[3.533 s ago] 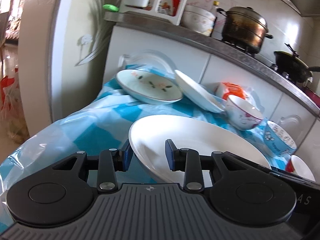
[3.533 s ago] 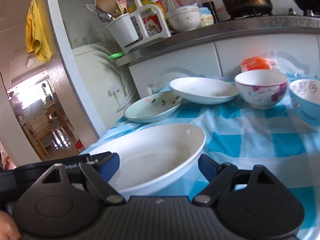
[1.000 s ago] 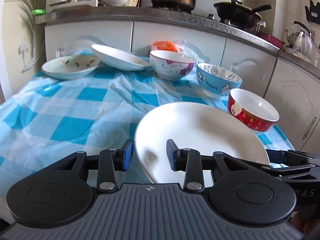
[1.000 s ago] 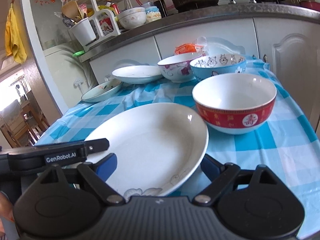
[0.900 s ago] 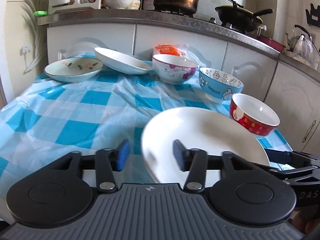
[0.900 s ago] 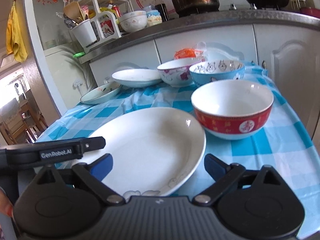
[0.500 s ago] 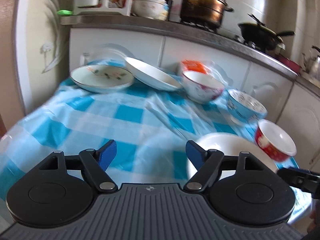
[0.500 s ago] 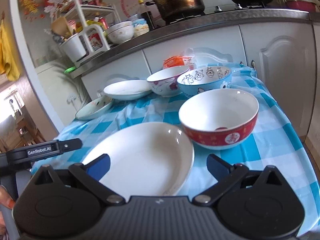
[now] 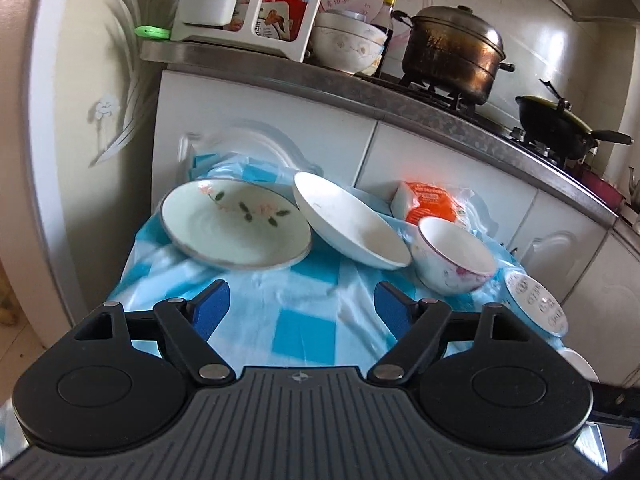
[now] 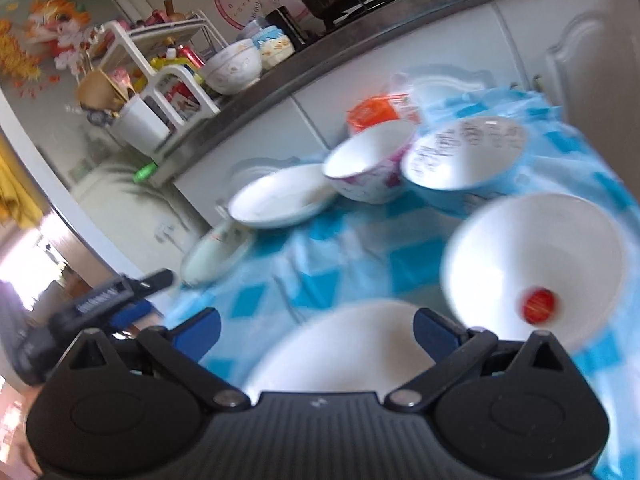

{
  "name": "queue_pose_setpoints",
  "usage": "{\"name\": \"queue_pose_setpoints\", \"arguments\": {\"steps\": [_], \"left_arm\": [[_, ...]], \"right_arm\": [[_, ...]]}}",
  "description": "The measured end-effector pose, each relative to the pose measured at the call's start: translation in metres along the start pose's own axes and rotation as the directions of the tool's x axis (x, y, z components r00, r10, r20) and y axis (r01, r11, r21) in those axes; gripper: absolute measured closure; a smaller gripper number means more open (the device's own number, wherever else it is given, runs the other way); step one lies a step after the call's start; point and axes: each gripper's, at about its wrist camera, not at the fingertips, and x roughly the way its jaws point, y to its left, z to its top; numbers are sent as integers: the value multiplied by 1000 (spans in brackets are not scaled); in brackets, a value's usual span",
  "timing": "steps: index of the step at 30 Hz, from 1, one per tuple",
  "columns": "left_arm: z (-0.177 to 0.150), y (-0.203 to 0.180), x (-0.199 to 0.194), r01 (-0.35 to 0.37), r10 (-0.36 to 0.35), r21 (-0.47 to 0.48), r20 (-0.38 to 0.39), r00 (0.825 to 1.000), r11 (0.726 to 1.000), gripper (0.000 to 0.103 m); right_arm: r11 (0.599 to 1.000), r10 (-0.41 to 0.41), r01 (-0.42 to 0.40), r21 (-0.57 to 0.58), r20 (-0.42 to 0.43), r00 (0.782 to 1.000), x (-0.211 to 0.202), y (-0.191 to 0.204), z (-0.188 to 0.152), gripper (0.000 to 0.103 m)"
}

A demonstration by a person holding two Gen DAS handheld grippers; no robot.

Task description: Organize plates and bowls

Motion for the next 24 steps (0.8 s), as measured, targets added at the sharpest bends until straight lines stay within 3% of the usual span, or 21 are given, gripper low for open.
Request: {"name": "queue_pose_setpoints", "arguments": {"steps": [4,11,15,21,24], "left_arm": [[23,8,28,-3,3,-12,-24,1000,1000,9],[57,16,80,36,-43,-85,-74,996,996,16],[73,24,118,63,-85,-165,-134,987,984,25],[80,23,161,42,-69,-165,-165,984,985,43],[82,19,176,39,-62,-144,-161,985,989,46]], "right_arm": [[993,73,-73,93,-5,997,31,6,23,1],[969,119,-114,219,-9,993,95,3,53,9],[978,82,-78,194,-12,997,128,6,68,13],[984,56,-48,174,-39,998,169,4,74,18],[983,58,-50,174,-41,997,184,0,74,18]]}}
